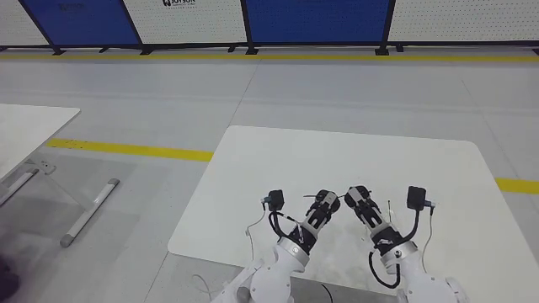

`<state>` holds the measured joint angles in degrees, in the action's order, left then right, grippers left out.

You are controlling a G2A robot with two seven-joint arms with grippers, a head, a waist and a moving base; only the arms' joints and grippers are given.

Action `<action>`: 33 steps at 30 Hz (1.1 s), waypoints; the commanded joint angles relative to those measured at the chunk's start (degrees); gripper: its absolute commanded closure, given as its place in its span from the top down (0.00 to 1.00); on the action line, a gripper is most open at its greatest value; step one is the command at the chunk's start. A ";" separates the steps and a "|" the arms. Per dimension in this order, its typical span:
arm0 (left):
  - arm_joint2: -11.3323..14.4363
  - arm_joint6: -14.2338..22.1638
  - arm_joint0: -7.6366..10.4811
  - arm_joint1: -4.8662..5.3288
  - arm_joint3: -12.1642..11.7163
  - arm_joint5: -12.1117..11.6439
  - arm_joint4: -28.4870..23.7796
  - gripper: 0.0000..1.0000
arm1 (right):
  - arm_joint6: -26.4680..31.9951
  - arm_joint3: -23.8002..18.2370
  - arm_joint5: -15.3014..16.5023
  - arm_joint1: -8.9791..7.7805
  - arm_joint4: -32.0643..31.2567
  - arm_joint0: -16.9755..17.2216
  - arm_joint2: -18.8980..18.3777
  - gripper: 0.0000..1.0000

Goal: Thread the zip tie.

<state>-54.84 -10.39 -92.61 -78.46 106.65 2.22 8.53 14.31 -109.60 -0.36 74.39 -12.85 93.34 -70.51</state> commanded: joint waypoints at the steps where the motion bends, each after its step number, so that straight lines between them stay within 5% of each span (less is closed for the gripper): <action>1: 0.05 -0.12 0.03 -0.02 -0.01 0.13 0.01 0.00 | -0.36 -0.13 -0.16 -0.02 -0.33 0.07 -0.03 0.00; 13: -0.33 2.63 -0.54 0.12 1.55 -0.46 -4.29 0.00 | -0.33 -0.24 -0.72 -0.11 -0.40 -0.23 0.20 0.00; 33: 0.32 2.35 -0.43 0.30 0.98 0.08 -1.88 0.00 | -0.12 -0.48 -1.27 -0.32 -0.54 -0.07 0.45 0.00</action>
<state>-54.51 -8.03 -93.05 -78.17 107.58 2.28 6.58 14.17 -110.10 -1.60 74.08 -13.40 93.29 -70.07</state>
